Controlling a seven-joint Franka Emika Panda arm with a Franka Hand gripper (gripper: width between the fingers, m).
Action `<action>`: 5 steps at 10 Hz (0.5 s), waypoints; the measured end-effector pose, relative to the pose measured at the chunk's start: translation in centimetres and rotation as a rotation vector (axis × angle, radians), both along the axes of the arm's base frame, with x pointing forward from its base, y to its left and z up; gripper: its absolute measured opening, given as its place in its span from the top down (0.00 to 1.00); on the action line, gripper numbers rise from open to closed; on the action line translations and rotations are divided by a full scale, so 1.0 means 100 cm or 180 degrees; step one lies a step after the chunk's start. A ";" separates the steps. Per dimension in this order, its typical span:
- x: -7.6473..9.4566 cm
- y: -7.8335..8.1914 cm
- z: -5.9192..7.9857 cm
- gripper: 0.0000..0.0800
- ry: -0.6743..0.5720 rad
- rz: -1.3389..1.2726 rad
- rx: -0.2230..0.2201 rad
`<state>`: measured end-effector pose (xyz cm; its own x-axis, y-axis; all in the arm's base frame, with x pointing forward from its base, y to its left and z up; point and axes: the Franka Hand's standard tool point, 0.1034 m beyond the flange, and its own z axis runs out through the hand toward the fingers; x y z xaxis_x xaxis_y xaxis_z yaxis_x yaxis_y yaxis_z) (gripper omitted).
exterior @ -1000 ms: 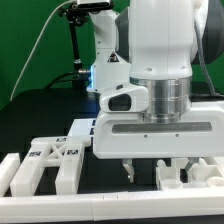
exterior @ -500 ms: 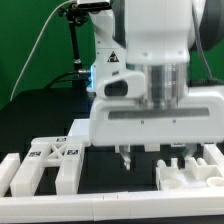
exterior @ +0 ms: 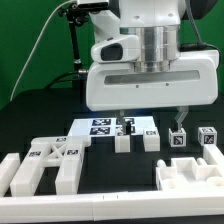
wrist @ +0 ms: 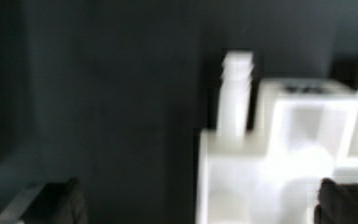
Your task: Assemble chair
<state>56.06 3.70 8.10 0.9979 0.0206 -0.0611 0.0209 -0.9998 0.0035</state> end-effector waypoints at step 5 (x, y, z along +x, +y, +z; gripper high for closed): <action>-0.021 0.008 -0.011 0.19 0.1076 -0.0170 -0.0093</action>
Offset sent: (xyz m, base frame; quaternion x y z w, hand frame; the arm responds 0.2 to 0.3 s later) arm 0.0000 0.0000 0.0000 0.0000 -0.1296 0.0000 0.9916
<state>53.91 4.53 6.98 0.9207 -0.0376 -0.3884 -0.0265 -0.9991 0.0339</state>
